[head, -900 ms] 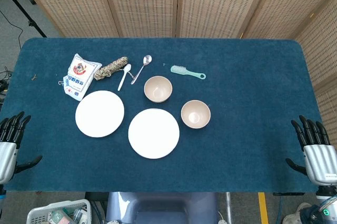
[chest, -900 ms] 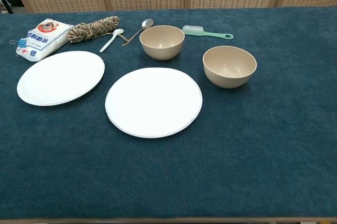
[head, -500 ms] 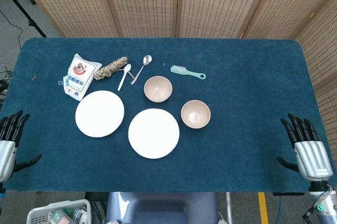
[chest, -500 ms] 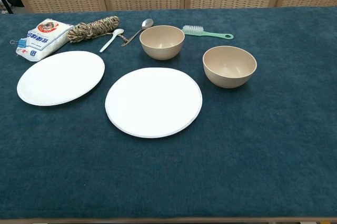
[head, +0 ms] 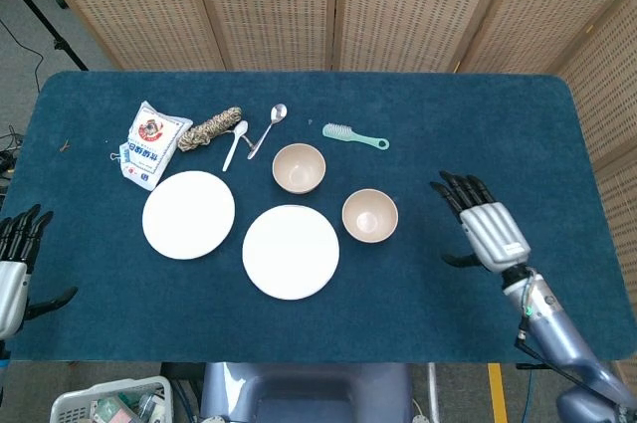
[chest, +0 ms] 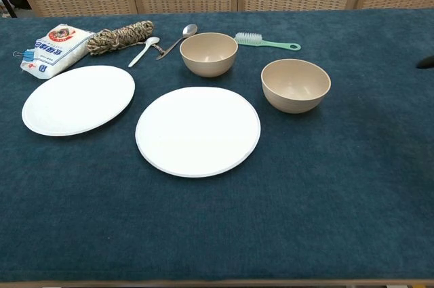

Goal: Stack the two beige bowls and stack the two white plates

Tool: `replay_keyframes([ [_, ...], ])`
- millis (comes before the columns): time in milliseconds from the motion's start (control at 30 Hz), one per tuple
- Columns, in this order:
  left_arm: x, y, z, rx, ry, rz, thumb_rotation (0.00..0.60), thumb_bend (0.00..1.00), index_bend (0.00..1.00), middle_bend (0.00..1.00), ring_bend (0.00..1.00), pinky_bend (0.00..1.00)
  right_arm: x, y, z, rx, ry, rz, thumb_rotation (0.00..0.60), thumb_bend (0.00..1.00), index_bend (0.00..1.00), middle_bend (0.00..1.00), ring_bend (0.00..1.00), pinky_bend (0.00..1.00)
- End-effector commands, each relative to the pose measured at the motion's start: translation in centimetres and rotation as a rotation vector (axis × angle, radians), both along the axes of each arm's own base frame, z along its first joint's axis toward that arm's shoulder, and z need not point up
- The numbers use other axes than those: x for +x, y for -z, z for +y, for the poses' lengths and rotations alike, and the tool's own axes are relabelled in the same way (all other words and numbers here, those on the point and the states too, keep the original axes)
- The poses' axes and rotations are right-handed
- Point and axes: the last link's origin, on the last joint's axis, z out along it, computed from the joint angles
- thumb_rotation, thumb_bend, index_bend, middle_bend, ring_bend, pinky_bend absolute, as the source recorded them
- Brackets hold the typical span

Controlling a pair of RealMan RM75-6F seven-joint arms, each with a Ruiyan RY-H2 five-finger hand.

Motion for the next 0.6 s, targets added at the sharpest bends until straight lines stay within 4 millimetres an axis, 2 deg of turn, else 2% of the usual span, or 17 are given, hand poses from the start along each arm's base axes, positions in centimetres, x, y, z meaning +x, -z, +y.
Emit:
replay_keyframes([
  [33, -0.1, 0.0, 0.0, 0.002, -0.004, -0.001, 0.600, 0.00, 0.00, 0.00, 0.00, 0.00, 3.5, 2.8, -2.6, 0.059, -0.038, 0.002, 0.600, 0.00, 0.00, 0.00, 0.00, 0.00],
  [233, -0.5, -0.3, 0.5, 0.008, -0.026, -0.008, 0.600, 0.00, 0.00, 0.00, 0.00, 0.00, 7.9, 6.3, -5.0, 0.104, -0.071, 0.027, 0.600, 0.00, 0.02, 0.00, 0.00, 0.00],
  [333, -0.8, -0.4, 0.9, 0.012, -0.039, -0.014, 0.600, 0.00, 0.00, 0.00, 0.00, 0.00, 11.5, 8.7, -6.5, 0.110, -0.090, 0.010, 0.600, 0.00, 0.04, 0.00, 0.00, 0.00],
  [467, -1.0, -0.6, 1.2, 0.017, -0.053, -0.020, 0.600, 0.00, 0.00, 0.00, 0.00, 0.00, 14.4, 11.3, -7.9, 0.092, -0.078, 0.033, 0.600, 0.00, 0.06, 0.00, 0.00, 0.00],
  [600, -1.3, -0.8, 1.4, 0.025, -0.067, -0.025, 0.600, 0.00, 0.00, 0.00, 0.00, 0.00, 15.7, 13.7, -9.1, 0.092, -0.027, 0.053, 0.600, 0.00, 0.08, 0.00, 0.00, 0.00],
])
